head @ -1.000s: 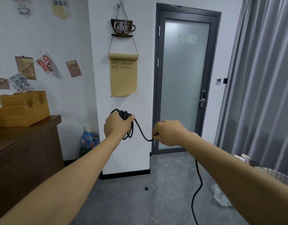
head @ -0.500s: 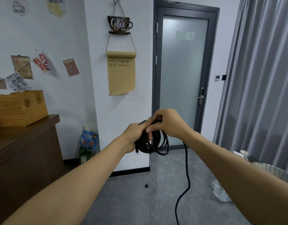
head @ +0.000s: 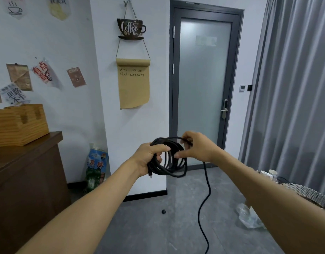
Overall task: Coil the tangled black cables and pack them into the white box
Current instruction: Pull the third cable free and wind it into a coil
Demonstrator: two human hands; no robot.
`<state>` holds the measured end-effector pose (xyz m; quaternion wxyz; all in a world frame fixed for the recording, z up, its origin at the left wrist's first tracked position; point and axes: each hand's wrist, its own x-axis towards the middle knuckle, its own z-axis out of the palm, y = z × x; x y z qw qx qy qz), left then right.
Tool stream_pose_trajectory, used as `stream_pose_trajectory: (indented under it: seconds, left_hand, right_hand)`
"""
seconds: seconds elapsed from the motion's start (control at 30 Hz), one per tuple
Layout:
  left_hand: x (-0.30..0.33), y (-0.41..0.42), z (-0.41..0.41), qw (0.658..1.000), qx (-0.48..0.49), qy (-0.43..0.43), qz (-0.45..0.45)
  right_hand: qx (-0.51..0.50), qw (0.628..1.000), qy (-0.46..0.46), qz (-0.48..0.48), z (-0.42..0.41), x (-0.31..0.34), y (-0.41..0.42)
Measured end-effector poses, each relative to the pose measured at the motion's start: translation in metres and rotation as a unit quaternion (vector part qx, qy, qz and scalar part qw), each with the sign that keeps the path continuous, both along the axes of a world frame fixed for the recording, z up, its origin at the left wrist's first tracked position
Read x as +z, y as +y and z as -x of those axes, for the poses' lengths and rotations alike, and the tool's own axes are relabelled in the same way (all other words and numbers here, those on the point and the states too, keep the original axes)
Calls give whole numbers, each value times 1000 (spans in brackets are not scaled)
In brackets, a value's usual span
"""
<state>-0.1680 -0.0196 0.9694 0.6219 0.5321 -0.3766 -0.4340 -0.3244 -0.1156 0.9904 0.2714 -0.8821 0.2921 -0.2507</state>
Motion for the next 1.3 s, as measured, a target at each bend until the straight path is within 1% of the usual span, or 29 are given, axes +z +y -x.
stream_pose_trajectory:
  seconds: [0.1,0.17,0.23,0.37,0.47,0.6,0.7,0.77,0.83,0.93,1.0,1.07,1.2,1.3]
  left_hand:
    - [1,-5,-10,995,75,49,42]
    - [-1,-7,-9,992,90,70,57]
    - [-2,-10,-4,988,88,107,68]
    - [-3,-9,4,973,34,213,81]
    - [-3,-7,8,970,-27,228,73]
    - [-1,-7,12,958,-83,257,99]
    - [0,-5,13,951,-109,266,112]
    - [0,-4,12,956,-119,251,95]
    - [-1,-5,12,967,-124,216,62]
    - [-2,-10,18,987,-109,116,6]
    - [-3,-14,22,995,-88,41,-11]
    - [-2,-17,25,998,-67,1,-21]
    - [0,-20,29,997,-15,-69,-41]
    - [0,-21,35,994,25,-102,-43]
  right_hand:
    - [-14,998,52,-44,4,-16,-4]
    - [-20,996,53,-74,1,-24,-5]
    - [-18,997,35,-71,-4,-25,-5]
    - [9,999,-12,-34,-8,-20,4]
    - [13,999,-40,-18,-10,-21,5]
    - [35,993,-88,-67,-9,-16,11]
    - [59,990,-74,-101,-5,-8,14]
    - [60,989,-49,-123,-3,-6,14]
    - [27,985,-44,-164,-2,-7,12]
    - [-57,972,-53,-221,-3,-9,9]
    - [-97,967,-56,-231,-3,-12,8]
    - [-126,967,-53,-216,-3,-14,7]
    - [-177,974,-25,-138,-7,-16,6]
    - [-200,974,-18,-106,-7,-18,3]
